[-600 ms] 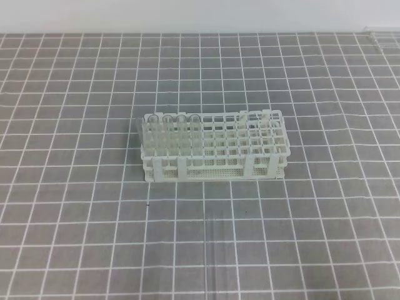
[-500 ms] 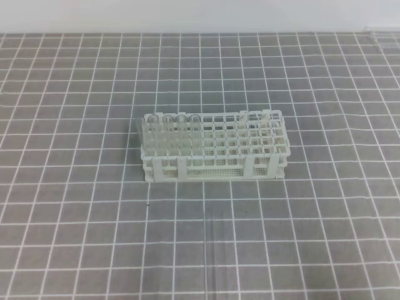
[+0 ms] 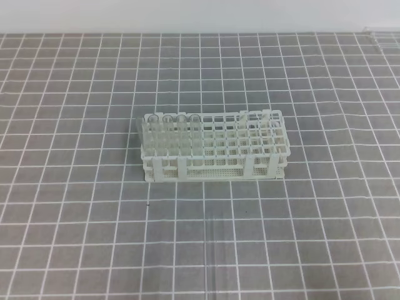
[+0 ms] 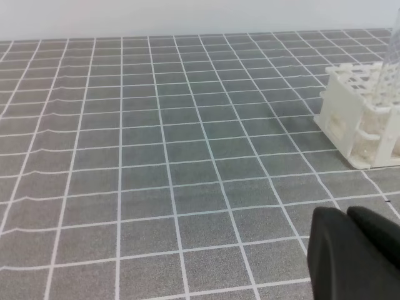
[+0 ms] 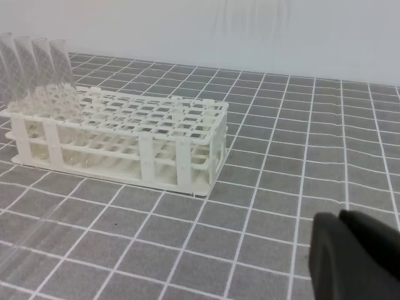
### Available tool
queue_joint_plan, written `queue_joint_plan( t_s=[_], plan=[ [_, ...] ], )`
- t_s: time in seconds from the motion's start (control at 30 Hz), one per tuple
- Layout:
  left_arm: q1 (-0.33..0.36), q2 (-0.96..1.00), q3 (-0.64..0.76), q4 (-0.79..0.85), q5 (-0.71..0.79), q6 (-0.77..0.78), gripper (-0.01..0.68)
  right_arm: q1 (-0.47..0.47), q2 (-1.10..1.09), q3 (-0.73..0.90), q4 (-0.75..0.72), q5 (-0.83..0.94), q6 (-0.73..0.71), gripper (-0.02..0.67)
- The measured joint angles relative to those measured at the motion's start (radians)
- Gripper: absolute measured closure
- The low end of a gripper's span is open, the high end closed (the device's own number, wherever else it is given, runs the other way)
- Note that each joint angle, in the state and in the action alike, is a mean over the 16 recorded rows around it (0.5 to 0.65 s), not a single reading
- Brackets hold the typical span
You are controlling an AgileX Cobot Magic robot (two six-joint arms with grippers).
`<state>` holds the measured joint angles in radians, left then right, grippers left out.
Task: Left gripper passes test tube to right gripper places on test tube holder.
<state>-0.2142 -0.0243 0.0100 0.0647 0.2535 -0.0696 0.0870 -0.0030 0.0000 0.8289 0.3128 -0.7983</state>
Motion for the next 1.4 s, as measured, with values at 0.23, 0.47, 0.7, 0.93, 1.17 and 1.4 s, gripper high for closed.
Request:
queue_joint_plan(
  t_s=[0.23, 0.47, 0.7, 0.93, 1.17, 1.4],
  plan=[
    [0.000, 0.007, -0.004, -0.004, 0.005, 0.000, 0.675, 0.000, 0.000, 0.000, 0.000, -0.001, 0.000, 0.662],
    [0.000, 0.004, -0.004, -0.010, 0.005, 0.000, 0.675, 0.000, 0.000, 0.000, 0.001, -0.001, 0.000, 0.662],
    [0.000, 0.000, -0.003, -0.015, 0.004, 0.000, 0.675, 0.000, 0.000, 0.000, 0.011, -0.001, 0.000, 0.662],
    [0.000, 0.004, -0.003, 0.003, 0.004, 0.000, 0.675, 0.000, 0.000, 0.000, 0.025, -0.001, 0.000, 0.662],
    [0.000, 0.009, -0.003, 0.035, 0.004, 0.000, 0.675, 0.000, 0.000, 0.000, 0.033, -0.001, 0.000, 0.662],
    [0.000, 0.005, -0.002, 0.043, 0.001, -0.002, 0.675, 0.000, 0.000, 0.000, 0.051, -0.001, 0.001, 0.662]
  ],
)
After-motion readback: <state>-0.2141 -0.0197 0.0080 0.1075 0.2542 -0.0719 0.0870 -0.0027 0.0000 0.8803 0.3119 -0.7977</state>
